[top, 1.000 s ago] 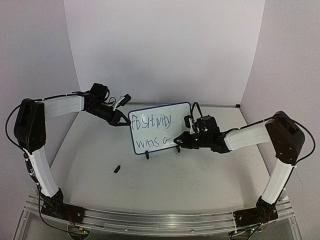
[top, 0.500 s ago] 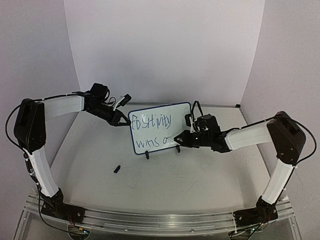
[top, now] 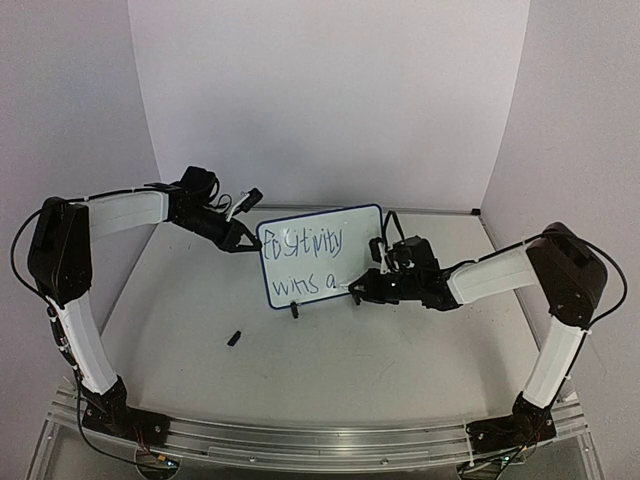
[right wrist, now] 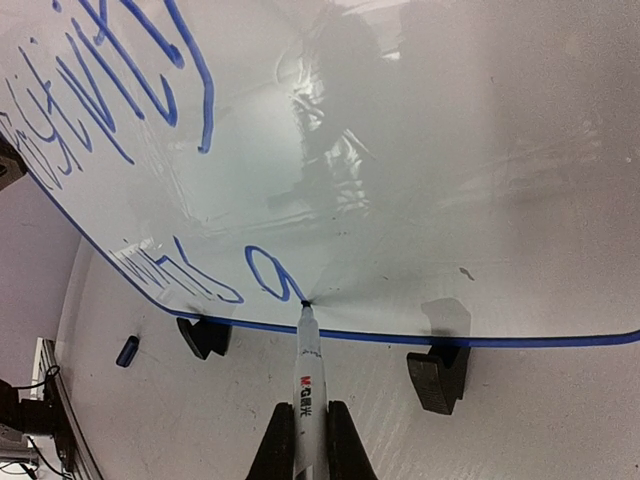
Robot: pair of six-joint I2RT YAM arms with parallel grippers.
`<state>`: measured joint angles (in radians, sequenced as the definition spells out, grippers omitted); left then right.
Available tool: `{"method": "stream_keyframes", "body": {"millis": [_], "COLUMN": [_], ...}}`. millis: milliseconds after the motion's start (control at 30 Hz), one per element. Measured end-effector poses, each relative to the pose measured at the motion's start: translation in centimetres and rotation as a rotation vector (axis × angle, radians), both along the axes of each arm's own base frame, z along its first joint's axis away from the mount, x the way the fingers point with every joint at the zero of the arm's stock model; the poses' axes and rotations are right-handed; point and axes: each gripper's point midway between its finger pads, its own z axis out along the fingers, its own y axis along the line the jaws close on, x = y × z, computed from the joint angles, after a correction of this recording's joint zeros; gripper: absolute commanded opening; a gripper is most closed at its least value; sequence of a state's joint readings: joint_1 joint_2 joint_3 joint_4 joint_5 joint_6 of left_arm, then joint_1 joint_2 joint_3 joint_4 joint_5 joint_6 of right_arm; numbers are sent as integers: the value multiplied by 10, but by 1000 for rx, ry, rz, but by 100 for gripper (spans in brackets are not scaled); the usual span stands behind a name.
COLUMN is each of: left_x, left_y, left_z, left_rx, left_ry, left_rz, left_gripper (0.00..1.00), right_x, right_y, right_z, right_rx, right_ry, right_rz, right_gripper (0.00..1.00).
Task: Write a sentence on the whiteboard
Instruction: Write on the whiteboard with the whiteboard marker without the cap.
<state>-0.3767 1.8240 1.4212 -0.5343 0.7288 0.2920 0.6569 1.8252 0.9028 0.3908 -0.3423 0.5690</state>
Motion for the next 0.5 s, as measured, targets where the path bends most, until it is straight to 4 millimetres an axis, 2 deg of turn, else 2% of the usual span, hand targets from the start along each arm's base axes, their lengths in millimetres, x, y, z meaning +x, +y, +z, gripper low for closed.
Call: {"method": "stream_keyframes", "body": {"millis": [267, 500], "left_x": [0, 0], "left_y": [0, 0], "left_z": [0, 0], "left_rx": [0, 0], "left_ry": [0, 0], "left_rz": [-1, -1], "left_gripper": [0, 0], "right_x": [1, 3], "right_y": [-8, -12], "right_z": [6, 55], "right_rx": [-17, 38], "right_ry": [-18, -109], "right_rz": [-32, -51], "right_gripper": [0, 0]}}
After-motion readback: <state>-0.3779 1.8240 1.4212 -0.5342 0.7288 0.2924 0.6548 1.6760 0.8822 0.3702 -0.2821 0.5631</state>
